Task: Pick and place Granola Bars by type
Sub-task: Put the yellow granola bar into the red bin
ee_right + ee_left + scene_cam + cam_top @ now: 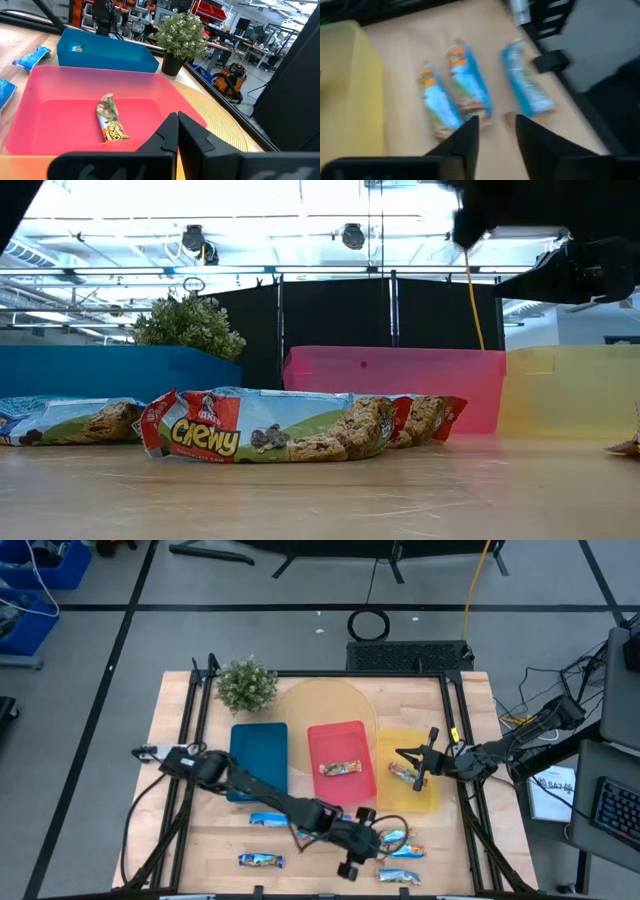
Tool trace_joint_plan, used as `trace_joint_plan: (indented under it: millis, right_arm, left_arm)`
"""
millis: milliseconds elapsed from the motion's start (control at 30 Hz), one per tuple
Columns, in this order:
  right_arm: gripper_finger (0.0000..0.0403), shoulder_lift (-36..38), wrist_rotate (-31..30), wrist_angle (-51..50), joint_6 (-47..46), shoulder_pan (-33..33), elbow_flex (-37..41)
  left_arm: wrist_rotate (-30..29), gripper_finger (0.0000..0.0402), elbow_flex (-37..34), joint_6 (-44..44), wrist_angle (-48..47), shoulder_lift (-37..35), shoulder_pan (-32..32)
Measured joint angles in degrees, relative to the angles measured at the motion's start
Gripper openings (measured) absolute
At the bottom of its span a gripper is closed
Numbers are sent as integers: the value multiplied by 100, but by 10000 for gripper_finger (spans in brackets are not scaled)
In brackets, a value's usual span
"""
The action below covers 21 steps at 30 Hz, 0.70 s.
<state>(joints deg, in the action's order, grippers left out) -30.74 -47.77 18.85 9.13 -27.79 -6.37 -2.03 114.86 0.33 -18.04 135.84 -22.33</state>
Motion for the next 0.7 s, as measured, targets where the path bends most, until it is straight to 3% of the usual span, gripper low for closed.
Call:
trace_joint_plan:
  millis: [167, 300, 700]
  right_arm:
    - [0, 0, 2, -7, 9, 0, 0]
    - [0, 0, -2, -10, 3, 0, 0]
    - [0, -4, 0, -209, -344, 0, 0]
  left_arm:
    - [21, 204, 163, 145, 12, 401, 165]
    - [-135, 233, 164, 240, -128, 550, 189]
    - [-102, 231, 170, 210, -148, 608, 212]
